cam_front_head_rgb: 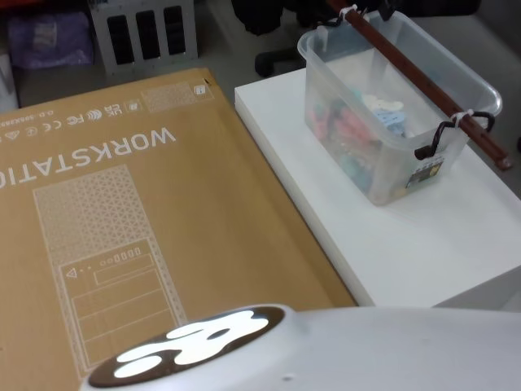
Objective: Use one hand to grasp the basket and place it at the designated location.
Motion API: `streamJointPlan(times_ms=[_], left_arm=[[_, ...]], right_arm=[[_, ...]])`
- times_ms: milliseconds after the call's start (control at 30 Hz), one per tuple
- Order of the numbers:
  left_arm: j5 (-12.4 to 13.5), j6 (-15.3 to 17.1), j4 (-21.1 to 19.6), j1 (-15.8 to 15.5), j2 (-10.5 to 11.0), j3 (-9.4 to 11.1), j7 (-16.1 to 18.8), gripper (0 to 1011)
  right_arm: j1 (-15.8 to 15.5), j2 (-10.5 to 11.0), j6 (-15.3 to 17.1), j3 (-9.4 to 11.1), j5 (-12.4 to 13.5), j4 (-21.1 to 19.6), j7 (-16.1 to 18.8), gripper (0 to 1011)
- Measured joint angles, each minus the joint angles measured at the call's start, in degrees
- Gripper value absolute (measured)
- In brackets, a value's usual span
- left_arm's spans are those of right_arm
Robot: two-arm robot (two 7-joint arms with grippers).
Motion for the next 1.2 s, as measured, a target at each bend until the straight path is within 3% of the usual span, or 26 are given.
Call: streamJointPlan(times_ms=[800,1200], left_arm=[[0.0,0.0,0.0,0.0,0.0,0.0,0.0,0],[0.0,0.0,0.0,0.0,0.0,0.0,0.0,0]], right_arm=[[-0.3,0.3,0.4,-0.7,-0.4,-0.9,0.9,1001],[-1.3,-0.9,0.4,-2.2,-1.0,0.3,1.1,1001]])
